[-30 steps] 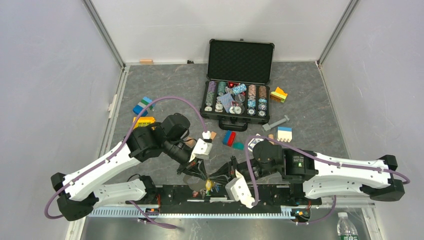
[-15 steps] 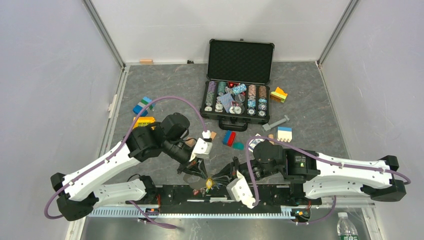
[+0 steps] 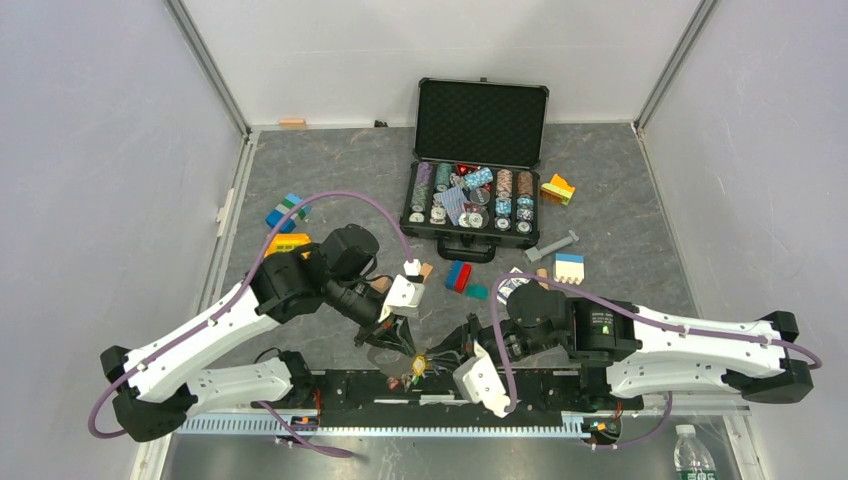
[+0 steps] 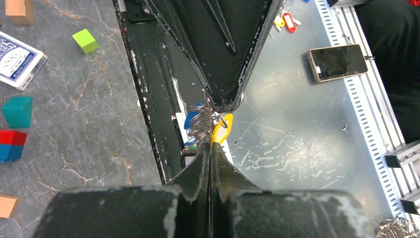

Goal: Remove the keys from the keyring
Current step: Remove the key from the keyring.

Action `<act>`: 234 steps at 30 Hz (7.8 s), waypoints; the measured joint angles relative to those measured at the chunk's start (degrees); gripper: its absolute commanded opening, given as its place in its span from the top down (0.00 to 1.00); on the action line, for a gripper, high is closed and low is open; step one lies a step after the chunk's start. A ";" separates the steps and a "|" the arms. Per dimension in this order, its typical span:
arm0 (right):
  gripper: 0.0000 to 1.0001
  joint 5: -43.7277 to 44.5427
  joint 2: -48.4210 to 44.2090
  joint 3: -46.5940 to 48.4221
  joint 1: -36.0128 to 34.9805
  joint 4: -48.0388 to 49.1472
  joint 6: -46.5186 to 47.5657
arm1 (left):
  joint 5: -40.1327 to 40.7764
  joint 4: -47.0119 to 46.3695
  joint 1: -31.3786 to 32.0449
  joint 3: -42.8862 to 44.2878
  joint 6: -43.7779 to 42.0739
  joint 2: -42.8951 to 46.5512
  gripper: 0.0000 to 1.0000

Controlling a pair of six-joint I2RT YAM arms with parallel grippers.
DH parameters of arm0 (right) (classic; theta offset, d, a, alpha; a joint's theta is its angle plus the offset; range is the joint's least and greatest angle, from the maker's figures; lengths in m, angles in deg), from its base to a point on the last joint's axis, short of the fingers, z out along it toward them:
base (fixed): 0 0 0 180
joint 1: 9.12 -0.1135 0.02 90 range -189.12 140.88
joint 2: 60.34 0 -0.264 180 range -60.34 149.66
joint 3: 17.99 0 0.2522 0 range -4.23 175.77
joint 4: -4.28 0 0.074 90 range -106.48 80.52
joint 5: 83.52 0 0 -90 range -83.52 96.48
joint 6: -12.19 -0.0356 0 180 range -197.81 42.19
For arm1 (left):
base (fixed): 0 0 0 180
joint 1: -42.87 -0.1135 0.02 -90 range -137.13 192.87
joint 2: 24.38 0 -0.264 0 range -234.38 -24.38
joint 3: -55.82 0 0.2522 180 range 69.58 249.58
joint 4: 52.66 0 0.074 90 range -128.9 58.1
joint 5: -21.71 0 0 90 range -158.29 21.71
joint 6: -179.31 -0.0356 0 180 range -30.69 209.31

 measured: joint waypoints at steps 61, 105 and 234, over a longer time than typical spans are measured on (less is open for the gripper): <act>0.68 10.34 11.47 15.13 -5.55 -21.03 7.28 | 1.42 0.72 0.00 0.33 0.17 -3.39 0.98; 0.84 20.44 9.90 19.23 -9.01 -24.59 10.03 | 1.70 -2.45 -0.15 0.96 0.20 -0.20 0.98; 0.76 20.37 13.25 17.68 -8.92 -26.60 4.39 | 2.86 4.57 -0.13 1.07 0.17 -1.75 0.98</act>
